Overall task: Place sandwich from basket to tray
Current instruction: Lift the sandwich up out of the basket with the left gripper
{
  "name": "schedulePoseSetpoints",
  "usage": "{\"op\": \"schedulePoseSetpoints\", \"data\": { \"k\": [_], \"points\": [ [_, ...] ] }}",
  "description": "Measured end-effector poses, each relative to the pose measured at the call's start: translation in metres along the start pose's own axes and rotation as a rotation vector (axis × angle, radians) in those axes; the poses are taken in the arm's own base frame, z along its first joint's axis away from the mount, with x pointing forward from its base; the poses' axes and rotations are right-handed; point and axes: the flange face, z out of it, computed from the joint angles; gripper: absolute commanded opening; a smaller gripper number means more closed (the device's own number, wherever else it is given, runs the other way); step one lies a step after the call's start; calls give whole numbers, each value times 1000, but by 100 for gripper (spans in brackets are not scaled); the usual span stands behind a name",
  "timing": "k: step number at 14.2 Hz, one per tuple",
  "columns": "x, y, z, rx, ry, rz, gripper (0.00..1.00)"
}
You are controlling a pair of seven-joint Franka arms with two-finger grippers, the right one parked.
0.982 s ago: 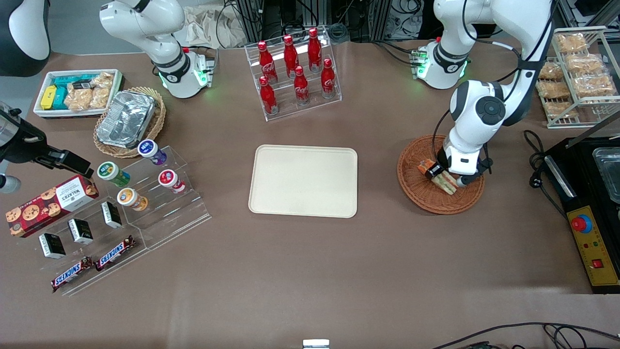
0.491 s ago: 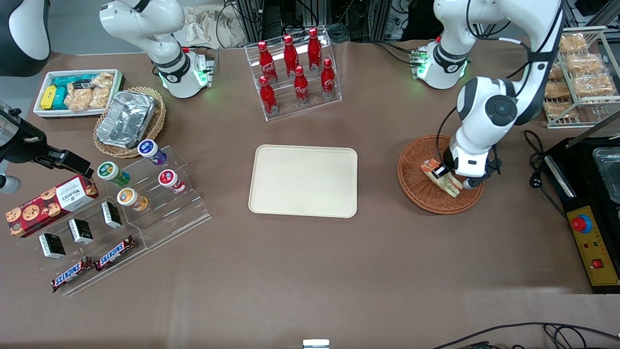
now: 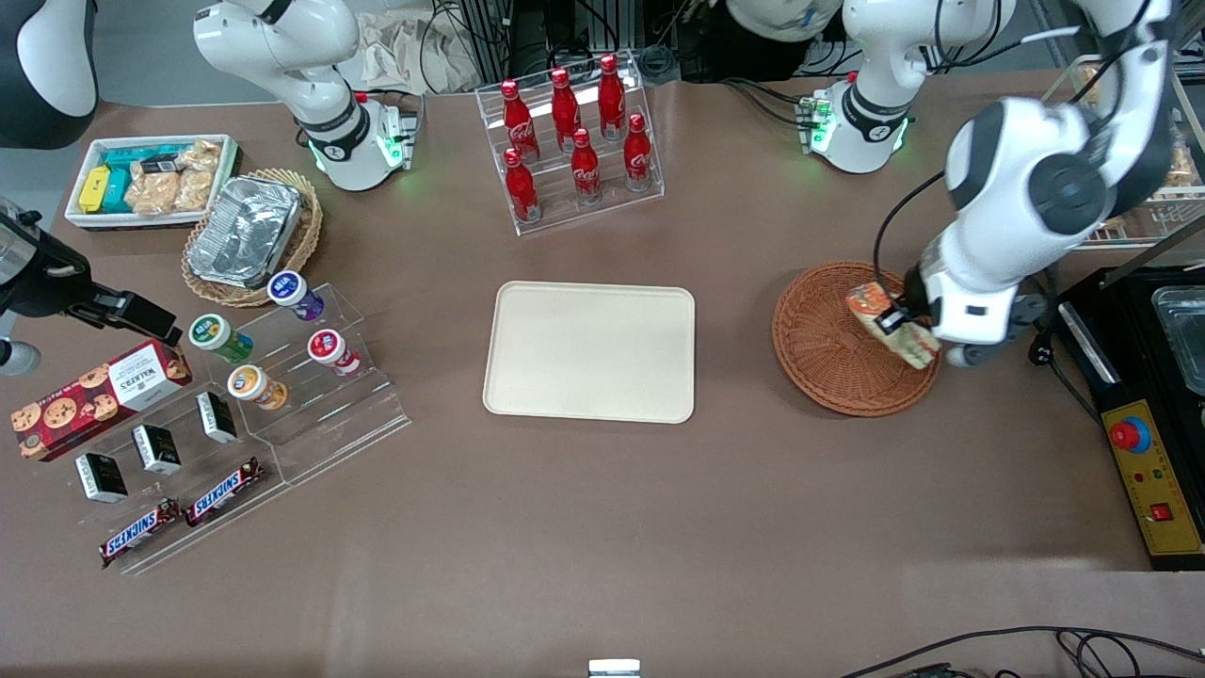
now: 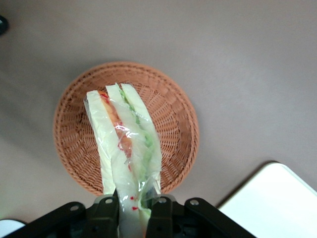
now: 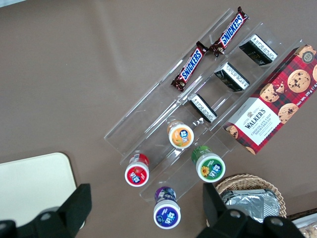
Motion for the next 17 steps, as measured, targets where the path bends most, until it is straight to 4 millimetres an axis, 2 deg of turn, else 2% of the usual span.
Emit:
{"op": "schedulePoseSetpoints", "data": {
  "k": [4, 6, 11, 14, 17],
  "points": [
    [1, -1, -60, -6, 5, 82, 0],
    [-1, -5, -79, 0, -1, 135, 0],
    [-12, 5, -89, -10, 7, 221, 0],
    [-39, 28, -87, -8, 6, 288, 0],
    [-81, 65, -85, -27, 26, 386, 0]
  ]
}}
